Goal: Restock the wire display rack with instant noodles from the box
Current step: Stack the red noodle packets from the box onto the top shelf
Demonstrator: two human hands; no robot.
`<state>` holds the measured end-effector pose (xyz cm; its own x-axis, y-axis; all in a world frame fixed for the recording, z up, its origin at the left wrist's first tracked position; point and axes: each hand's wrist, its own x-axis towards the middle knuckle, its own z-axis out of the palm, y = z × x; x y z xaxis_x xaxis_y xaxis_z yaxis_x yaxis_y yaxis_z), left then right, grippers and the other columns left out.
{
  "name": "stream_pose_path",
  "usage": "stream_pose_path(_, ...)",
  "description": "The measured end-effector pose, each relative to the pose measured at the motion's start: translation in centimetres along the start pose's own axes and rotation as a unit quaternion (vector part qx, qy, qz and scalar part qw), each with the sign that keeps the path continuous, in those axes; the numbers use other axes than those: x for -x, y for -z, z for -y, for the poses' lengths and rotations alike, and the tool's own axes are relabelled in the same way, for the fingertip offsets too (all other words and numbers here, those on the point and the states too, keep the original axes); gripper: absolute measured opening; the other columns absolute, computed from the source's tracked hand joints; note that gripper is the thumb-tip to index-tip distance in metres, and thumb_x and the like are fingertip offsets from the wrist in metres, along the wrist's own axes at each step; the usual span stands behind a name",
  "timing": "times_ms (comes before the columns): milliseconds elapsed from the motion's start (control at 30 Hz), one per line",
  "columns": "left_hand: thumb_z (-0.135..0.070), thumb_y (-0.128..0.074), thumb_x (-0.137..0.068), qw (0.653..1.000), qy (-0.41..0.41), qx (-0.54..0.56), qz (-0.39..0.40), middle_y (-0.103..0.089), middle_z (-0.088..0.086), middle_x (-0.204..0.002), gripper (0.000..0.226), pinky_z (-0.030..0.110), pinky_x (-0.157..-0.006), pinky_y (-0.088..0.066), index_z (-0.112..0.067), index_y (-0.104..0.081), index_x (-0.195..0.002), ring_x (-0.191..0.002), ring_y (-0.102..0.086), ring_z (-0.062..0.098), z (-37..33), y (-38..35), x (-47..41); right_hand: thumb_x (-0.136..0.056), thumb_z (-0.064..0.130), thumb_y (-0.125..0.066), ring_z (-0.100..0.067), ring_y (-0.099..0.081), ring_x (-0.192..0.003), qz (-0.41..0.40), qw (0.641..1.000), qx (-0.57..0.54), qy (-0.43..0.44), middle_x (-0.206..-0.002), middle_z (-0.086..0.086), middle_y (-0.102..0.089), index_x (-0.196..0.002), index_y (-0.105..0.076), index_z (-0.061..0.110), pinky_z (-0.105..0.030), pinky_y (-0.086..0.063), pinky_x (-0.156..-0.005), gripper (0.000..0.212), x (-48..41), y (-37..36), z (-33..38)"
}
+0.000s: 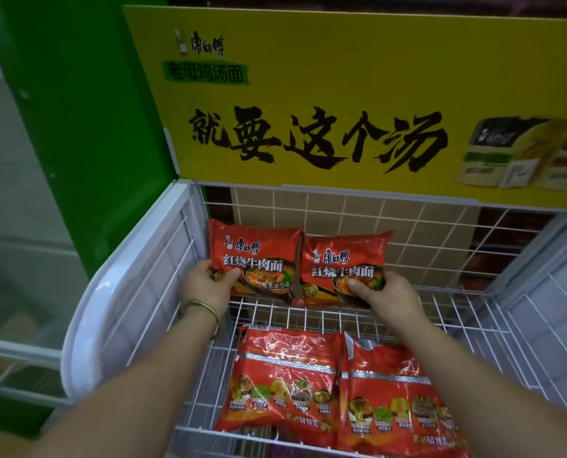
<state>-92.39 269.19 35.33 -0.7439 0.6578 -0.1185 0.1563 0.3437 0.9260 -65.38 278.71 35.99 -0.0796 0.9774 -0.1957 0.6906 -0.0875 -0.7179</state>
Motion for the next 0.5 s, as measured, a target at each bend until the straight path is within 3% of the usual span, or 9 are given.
stream_pose_path(133,-0.03,-0.076,-0.084,0.999,0.004,-0.029,-0.034,-0.068,0.0,-0.087,0.021,0.045,-0.082,-0.057,-0.018,-0.06,-0.094,-0.082,-0.068,0.025,0.01,-0.19,0.04,-0.084,0.052,-0.071,-0.021,-0.066,-0.083,-0.002,1.0,-0.005,0.003,-0.092,-0.002,-0.068,-0.106,-0.06,0.016,-0.033,-0.052,-0.071,0.044,0.31,-0.26,0.28)
stream_pose_path(300,-0.03,-0.077,-0.083,0.998,0.009,-0.024,-0.061,-0.069,0.004,-0.087,0.025,0.045,-0.079,-0.057,-0.015,-0.059,-0.091,-0.081,-0.068,0.026,0.24,-0.18,0.06,-0.089,0.051,-0.066,-0.026,-0.069,-0.082,-0.002,1.0,-0.01,-0.006,-0.091,-0.004,-0.069,-0.105,-0.059,0.016,-0.043,-0.059,-0.079,0.04,0.36,-0.37,0.12)
stream_pose_path(500,-0.03,-0.076,-0.084,0.996,-0.005,-0.03,-0.084,-0.068,0.009,-0.093,0.027,0.036,-0.074,-0.05,-0.011,-0.061,-0.094,-0.085,-0.064,0.028,-0.19,-0.1,0.22,-0.095,0.044,-0.06,-0.028,-0.071,-0.08,0.002,0.999,-0.03,-0.012,-0.088,-0.002,-0.067,-0.103,-0.055,0.018,-0.047,-0.059,-0.08,0.027,0.32,-0.62,0.41)
